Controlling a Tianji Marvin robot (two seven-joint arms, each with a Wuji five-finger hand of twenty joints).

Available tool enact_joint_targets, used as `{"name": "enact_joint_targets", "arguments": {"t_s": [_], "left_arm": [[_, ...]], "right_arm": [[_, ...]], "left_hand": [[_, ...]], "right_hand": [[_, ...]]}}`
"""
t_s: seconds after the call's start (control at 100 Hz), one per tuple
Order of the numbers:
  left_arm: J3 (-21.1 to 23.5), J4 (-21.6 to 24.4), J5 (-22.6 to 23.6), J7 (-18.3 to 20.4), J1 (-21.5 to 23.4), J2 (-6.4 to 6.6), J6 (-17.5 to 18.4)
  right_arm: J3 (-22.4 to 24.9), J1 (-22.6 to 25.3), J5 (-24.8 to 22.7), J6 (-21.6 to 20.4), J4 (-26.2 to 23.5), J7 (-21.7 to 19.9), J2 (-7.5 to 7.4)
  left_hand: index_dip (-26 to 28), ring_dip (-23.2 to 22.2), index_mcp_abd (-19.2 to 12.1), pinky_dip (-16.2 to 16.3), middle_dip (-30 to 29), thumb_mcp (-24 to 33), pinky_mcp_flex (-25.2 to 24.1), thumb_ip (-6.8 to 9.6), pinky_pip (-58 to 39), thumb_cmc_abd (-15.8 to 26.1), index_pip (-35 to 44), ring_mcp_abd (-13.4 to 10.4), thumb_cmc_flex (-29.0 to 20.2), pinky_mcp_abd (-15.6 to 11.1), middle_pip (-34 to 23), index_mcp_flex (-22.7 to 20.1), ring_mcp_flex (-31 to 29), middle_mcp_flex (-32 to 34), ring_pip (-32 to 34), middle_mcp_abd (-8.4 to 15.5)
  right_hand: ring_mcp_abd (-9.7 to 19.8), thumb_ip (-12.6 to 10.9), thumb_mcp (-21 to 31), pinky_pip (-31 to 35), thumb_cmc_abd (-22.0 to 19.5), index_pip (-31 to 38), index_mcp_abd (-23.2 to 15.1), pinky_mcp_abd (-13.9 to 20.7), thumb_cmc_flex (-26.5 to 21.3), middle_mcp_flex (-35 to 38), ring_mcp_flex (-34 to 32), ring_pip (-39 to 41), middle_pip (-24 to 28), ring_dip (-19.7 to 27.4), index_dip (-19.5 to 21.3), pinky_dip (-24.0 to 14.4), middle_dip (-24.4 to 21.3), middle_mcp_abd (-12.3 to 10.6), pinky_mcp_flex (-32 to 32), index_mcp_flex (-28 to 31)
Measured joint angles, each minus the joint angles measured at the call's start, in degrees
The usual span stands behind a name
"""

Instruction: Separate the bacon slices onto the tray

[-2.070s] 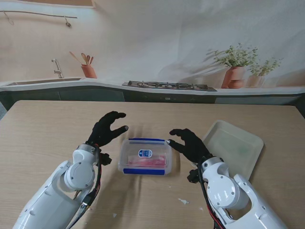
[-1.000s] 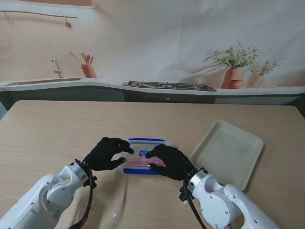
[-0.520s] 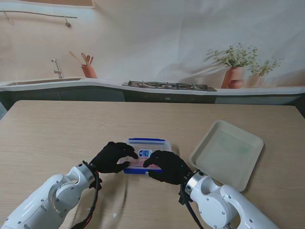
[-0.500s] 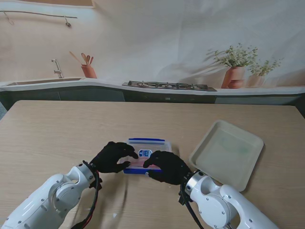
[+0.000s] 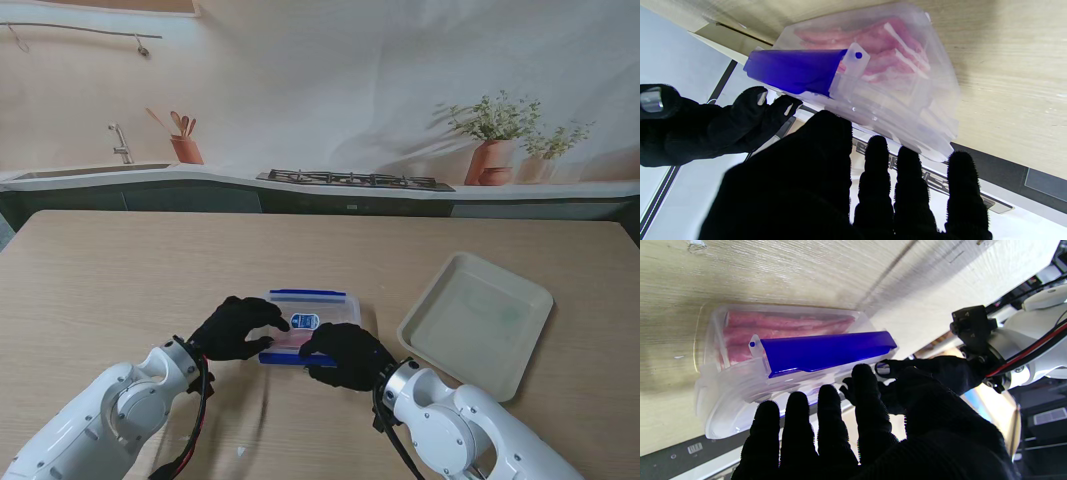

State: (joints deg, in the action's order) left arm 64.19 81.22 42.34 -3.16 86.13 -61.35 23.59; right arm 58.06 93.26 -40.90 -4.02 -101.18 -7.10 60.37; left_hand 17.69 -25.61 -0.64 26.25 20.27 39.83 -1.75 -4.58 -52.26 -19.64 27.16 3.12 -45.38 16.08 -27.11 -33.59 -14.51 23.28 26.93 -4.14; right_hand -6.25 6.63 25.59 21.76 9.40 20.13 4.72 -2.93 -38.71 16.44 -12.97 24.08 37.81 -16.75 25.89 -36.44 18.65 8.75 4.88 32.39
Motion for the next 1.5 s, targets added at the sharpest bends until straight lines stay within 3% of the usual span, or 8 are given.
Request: {"name": "enact_joint_targets", "arguments": {"t_s": [0.54,1.5], "left_arm": [[0.0,0.5,-0.6,0.4,0.4,-0.02,-0.9],[-0.3,0.7,-1.0,0.9,0.2,0.02,-1.7]], "right_arm": [[-1.1,-1.3,0.2,2.3,-0.1,-1.9,-0.17],[-1.6,-2.5,1.5,4.1,-1.3,-5.7,-0.62]], "left_hand": [[0.0,0.1,0.0,0.0,0.0,0.0,-0.1,0.00,0.0,0.1,0.0,-0.2,-0.1,0.0,0.0,0.0,0.4,0.0,-0.7,0.0],[0.0,0.1,-0.1,0.0,0.0,0.0,-0.1,0.00,0.0,0.1,0.0,-0.7,-0.1,0.0,0.0,0.0,0.5,0.0,-0.8,0.0]], "right_hand": [[1.7,0.0,0.0,-1.2,0.0,-0.4,0.9,1.5,0.0,-1.4,1.5,-0.5,-1.1,0.2,-0.3,0.0,0.0,-0.6,-1.7,1.0],[1.2,0.0,0.6,-1.5,0.0,-3.0,2.8,0.1,0.0,-2.0,3.4,-1.0,-1.1,0.7,-0.8,-0.7,-0.6,-1.3,-3.5,3.6]]}}
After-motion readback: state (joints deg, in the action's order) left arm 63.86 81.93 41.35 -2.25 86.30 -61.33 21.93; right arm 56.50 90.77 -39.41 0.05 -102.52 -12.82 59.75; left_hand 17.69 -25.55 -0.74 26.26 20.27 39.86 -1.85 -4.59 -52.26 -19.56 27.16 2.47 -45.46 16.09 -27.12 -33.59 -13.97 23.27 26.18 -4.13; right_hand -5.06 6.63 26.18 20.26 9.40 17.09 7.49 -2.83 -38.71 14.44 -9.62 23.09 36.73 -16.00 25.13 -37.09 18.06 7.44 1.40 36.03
